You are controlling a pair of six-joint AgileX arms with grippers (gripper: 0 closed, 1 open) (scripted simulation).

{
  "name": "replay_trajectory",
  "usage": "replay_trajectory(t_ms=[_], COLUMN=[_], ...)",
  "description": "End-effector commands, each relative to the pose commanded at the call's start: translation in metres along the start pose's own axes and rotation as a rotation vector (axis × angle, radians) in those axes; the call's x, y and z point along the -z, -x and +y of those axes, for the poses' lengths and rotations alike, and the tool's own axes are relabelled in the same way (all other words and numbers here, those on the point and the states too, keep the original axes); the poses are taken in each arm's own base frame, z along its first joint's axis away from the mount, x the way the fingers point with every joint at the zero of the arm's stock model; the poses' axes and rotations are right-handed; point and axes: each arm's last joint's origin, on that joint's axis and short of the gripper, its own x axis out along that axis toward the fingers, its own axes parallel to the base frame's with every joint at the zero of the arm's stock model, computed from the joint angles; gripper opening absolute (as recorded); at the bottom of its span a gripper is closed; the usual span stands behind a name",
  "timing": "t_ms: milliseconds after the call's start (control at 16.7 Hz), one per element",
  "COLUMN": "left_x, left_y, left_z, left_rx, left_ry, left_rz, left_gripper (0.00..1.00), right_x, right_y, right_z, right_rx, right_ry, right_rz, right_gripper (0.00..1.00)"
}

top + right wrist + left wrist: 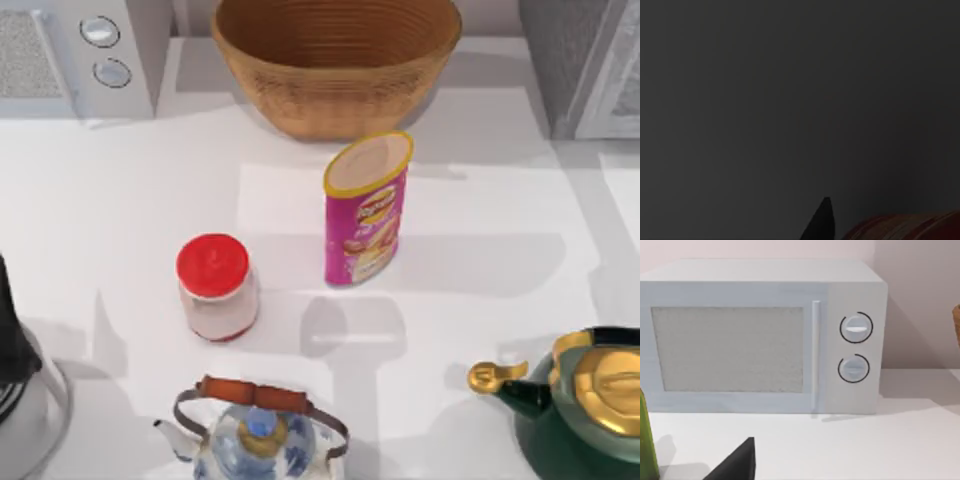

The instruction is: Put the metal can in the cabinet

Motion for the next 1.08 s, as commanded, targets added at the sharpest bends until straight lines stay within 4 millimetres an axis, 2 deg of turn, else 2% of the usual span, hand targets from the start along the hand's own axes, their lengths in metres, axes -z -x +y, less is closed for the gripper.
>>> replay_trajectory(t_ms=[720, 1080], left_x=[0.0000, 0.0000], left_y=[0.0000, 0.0000], left_z=[0.0000, 0.0000], left_rx=[0.000, 0.000], left_ry=[0.000, 0.000], left_rz=[0.000, 0.000], left_gripper=[1.00, 1.00], right_x=[0.0000, 0.0000], right_y=[0.0000, 0.0000], right_z=[0.0000, 0.0000], right_rx=[0.000, 0.000], right_ry=[0.000, 0.000], right_rz=[0.000, 0.000], right_gripper=[0.98, 1.00])
